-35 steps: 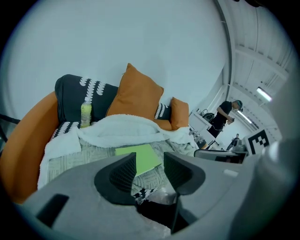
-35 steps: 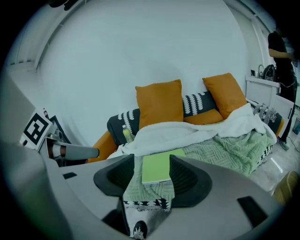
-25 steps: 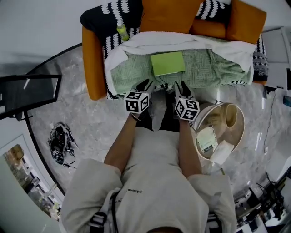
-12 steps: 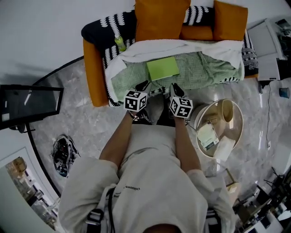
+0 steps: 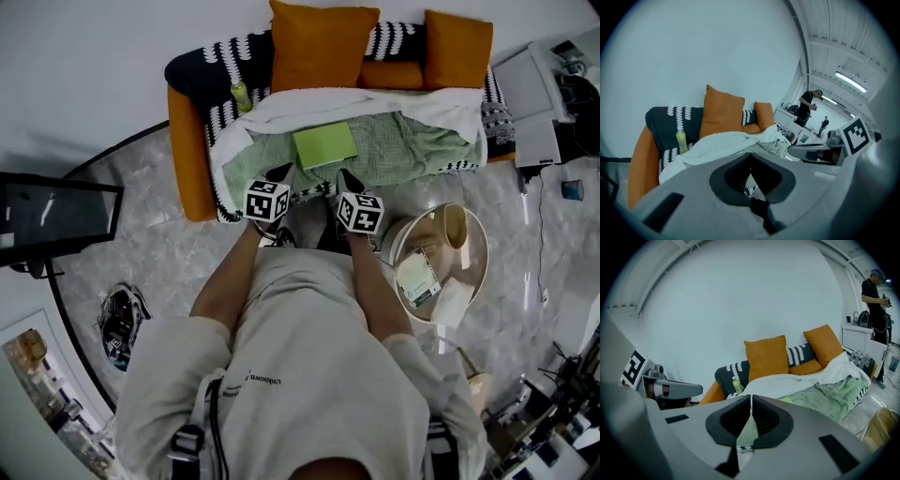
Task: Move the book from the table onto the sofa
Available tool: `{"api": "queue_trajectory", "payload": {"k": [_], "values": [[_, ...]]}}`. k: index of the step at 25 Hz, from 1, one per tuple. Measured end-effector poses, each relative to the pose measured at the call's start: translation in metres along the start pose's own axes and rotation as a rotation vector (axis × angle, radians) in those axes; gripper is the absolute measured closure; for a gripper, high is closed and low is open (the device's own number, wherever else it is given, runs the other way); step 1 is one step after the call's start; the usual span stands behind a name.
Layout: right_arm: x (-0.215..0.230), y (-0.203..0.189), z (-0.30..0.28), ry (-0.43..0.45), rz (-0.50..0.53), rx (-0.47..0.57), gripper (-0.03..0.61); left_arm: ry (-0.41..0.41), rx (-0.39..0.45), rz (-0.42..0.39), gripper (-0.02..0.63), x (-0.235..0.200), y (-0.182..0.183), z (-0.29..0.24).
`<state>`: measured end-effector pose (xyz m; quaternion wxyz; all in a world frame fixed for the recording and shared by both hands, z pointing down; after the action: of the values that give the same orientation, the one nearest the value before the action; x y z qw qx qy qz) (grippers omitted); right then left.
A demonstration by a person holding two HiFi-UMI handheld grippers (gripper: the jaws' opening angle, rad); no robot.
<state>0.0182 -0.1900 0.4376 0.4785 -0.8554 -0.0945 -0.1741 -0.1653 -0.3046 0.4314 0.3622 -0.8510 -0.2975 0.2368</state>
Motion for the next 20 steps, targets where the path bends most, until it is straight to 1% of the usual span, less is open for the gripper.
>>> {"api": "queue_trajectory", "payload": {"k": [4,7,9,11,14,18,20], "values": [[-0.001,-0.007,0.004,-0.051,-0.032,0.002,0.571,0.079,0.030,-0.037,0.603,-0.015,-0.008,0.007],[-0.001,-0.022,0.014,-0.096,-0.035,-0.020,0.572,0.100,0.016,-0.012,0.603,-0.024,-0.023,0.016],[-0.001,-0.025,0.019,-0.109,-0.022,-0.024,0.572,0.087,0.008,0.002,0.603,-0.023,-0.029,0.018],[-0.001,-0.024,0.021,-0.117,-0.009,-0.020,0.572,0.064,0.000,-0.014,0.603,-0.019,-0.032,0.017],[-0.004,-0.022,0.020,-0.119,0.008,-0.012,0.572,0.030,-0.009,-0.053,0.603,-0.013,-0.036,0.017],[-0.012,-0.019,0.014,-0.118,0.047,-0.035,0.572,0.009,-0.012,-0.153,0.603,-0.010,-0.040,0.020],[-0.015,-0.018,0.011,-0.112,0.055,-0.039,0.572,-0.002,-0.015,-0.158,0.603,-0.011,-0.041,0.020]]}}
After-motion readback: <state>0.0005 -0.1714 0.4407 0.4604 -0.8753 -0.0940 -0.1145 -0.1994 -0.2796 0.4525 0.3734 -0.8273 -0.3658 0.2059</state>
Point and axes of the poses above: the fingertips, and each gripper's own axes: z backward along the fingers, x to its right, y out of its top, the point moved 9 cm from there along z, backward along the fingers, and after that the axes turned 15 degrees about y, right-handed, at the moved point
